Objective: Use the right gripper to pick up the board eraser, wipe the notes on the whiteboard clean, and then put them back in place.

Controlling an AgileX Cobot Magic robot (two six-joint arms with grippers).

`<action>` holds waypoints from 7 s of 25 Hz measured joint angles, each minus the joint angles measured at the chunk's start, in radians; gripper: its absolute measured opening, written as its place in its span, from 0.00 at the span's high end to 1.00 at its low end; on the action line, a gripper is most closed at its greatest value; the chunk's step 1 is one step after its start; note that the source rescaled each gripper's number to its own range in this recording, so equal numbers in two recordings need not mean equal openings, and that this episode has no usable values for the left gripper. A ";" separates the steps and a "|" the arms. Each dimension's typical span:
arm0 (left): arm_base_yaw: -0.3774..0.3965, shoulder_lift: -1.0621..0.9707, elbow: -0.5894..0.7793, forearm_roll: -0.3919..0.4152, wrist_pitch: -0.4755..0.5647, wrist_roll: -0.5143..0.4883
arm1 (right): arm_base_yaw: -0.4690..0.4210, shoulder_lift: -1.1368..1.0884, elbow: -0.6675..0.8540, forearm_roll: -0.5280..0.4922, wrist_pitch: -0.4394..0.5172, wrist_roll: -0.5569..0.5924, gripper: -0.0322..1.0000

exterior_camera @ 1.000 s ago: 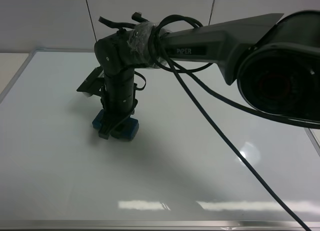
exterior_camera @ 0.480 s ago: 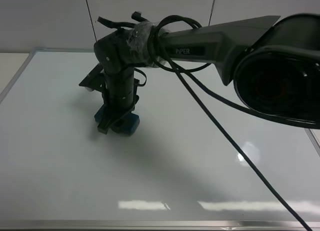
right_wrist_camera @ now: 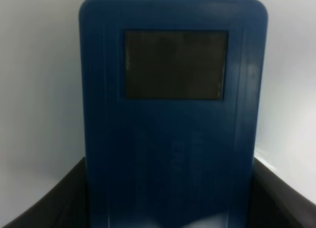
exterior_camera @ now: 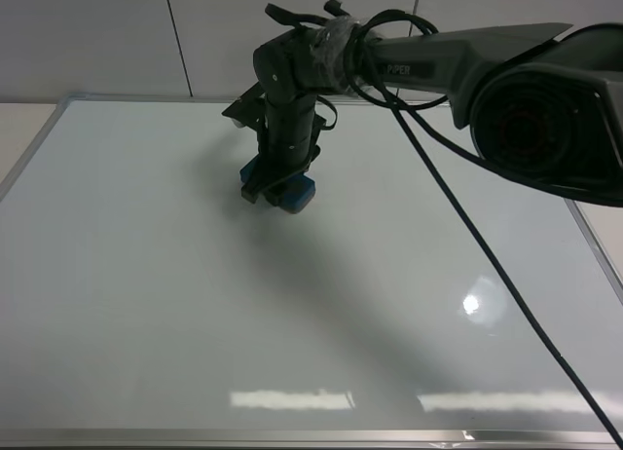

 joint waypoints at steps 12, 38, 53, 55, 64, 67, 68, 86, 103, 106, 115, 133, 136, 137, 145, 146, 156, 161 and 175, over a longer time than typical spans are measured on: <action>0.000 0.000 0.000 0.000 0.000 0.000 | -0.007 -0.113 0.010 -0.025 0.104 0.081 0.92; 0.000 0.000 0.000 0.000 0.000 0.000 | -0.019 -0.621 0.321 0.004 0.160 0.599 0.92; 0.000 0.000 0.000 0.000 0.000 0.000 | -0.162 -0.844 0.839 -0.003 -0.026 0.742 0.92; 0.000 0.000 0.000 0.000 0.000 0.000 | -0.173 -0.847 0.886 -0.003 -0.059 0.752 0.92; 0.000 0.000 0.000 0.000 0.000 0.000 | -0.191 -0.855 1.077 -0.003 -0.191 0.775 0.92; 0.000 0.000 0.000 0.000 0.000 0.000 | -0.210 -0.855 1.119 -0.004 -0.203 0.778 0.92; 0.000 0.000 0.000 0.000 0.000 0.000 | -0.217 -0.856 1.132 -0.004 -0.210 0.778 0.92; 0.000 0.000 0.000 0.000 0.000 0.000 | -0.276 -0.856 1.333 -0.056 -0.417 0.769 0.92; 0.000 0.000 0.000 0.000 0.000 0.000 | -0.276 -0.856 1.333 -0.056 -0.417 0.668 0.33; 0.000 0.000 0.000 0.000 0.000 0.000 | -0.276 -0.856 1.333 -0.056 -0.418 0.668 0.26; 0.000 0.000 0.000 0.000 0.000 0.000 | -0.276 -0.887 1.334 -0.056 -0.472 0.649 0.02; 0.000 0.000 0.000 0.000 0.000 0.000 | -0.598 -1.422 1.334 0.008 -0.310 0.548 0.00; 0.000 0.000 0.000 0.000 0.000 0.000 | -0.659 -1.538 1.335 0.004 -0.234 0.499 0.00; 0.000 0.000 0.000 0.000 0.000 0.000 | -0.674 -1.583 1.335 0.005 -0.213 0.484 0.00; 0.000 0.000 0.000 0.000 0.000 0.000 | -0.694 -1.958 1.336 0.032 -0.079 0.410 0.00; 0.000 0.000 0.000 0.000 0.000 0.000 | -0.694 -1.998 1.336 0.039 -0.064 0.409 0.00; 0.000 0.000 0.000 0.000 0.000 0.000 | -0.694 -2.382 1.336 0.058 0.134 0.401 0.00; 0.000 0.000 0.000 0.000 0.000 0.000 | -0.694 -2.442 1.337 0.059 0.233 0.365 0.00; 0.000 0.000 0.000 0.000 0.000 0.000 | -0.694 -2.442 1.463 0.114 0.155 0.294 0.00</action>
